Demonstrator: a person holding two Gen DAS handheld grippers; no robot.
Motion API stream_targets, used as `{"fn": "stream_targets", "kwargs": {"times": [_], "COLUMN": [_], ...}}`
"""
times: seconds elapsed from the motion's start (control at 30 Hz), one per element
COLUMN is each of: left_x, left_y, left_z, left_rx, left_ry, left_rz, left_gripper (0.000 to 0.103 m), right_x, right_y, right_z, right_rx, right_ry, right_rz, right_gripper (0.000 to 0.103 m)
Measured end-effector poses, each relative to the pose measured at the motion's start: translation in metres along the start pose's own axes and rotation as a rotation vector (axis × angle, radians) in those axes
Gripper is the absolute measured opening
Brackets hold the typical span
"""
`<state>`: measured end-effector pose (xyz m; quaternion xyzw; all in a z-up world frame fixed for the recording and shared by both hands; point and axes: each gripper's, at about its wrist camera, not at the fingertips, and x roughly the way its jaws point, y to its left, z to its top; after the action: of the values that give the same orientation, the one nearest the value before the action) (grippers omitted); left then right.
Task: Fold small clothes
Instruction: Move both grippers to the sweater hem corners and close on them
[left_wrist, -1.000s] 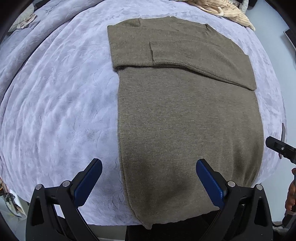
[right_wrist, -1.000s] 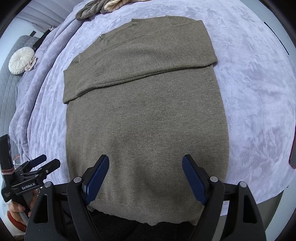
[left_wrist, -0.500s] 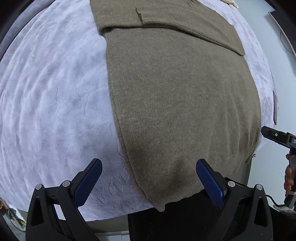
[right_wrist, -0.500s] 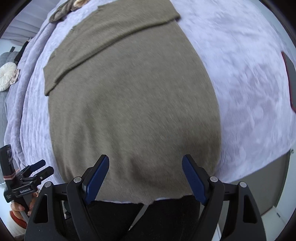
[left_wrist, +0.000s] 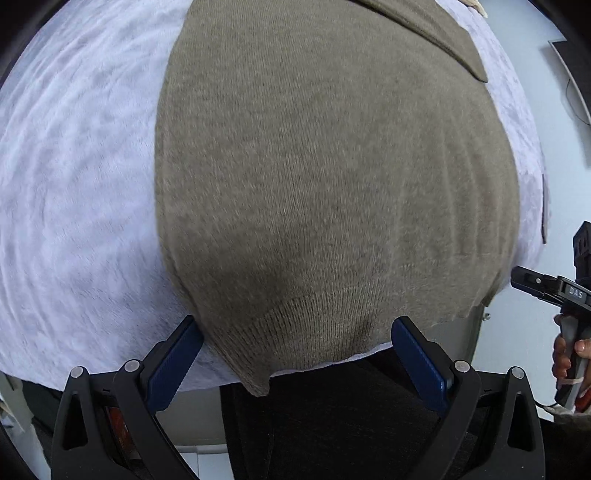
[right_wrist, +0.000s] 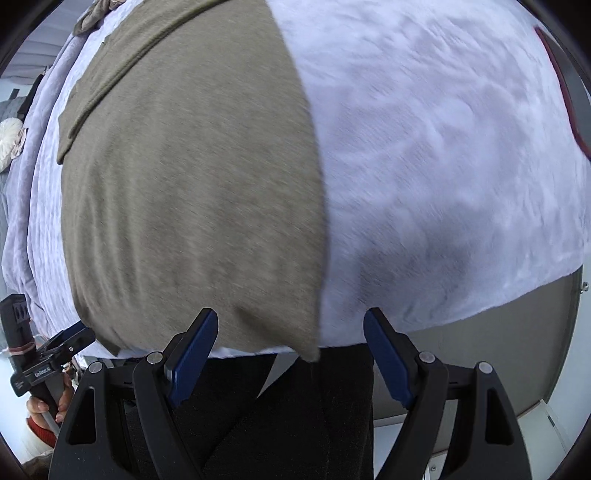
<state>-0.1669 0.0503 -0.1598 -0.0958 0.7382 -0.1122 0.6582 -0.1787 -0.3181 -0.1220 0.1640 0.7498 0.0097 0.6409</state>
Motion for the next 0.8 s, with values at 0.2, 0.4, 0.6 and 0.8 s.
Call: {"fn": "stream_targets", "kwargs": {"times": [0.2, 0.4, 0.6, 0.8], "left_x": [0.008, 0.003, -0.021, -0.039], "left_y": [0.0, 0.01, 0.017, 0.016], "left_z": [-0.009, -0.016, -0.023, -0.014], "left_rx": [-0.071, -0.137, -0.107, -0.067], "left_ry": [-0.043, -0.079, -0.098, -0.091], "left_rz": [0.0, 0.011, -0.141, -0.184], "left_gripper": [0.101, 0.063, 0.01, 0.01], "right_x": [0.015, 0.033, 0.026, 0.019], "right_y": [-0.018, -0.027, -0.023, -0.028], "right_z": [0.0, 0.008, -0.002, -0.001], "right_rx": [-0.027, 0.003, -0.03, 0.016], "right_ry": [0.002, 0.028, 0.065, 0.038], "right_rz": [0.136, 0.194, 0.294, 0.329], "right_gripper": [0.084, 0.075, 0.007, 0.011]}}
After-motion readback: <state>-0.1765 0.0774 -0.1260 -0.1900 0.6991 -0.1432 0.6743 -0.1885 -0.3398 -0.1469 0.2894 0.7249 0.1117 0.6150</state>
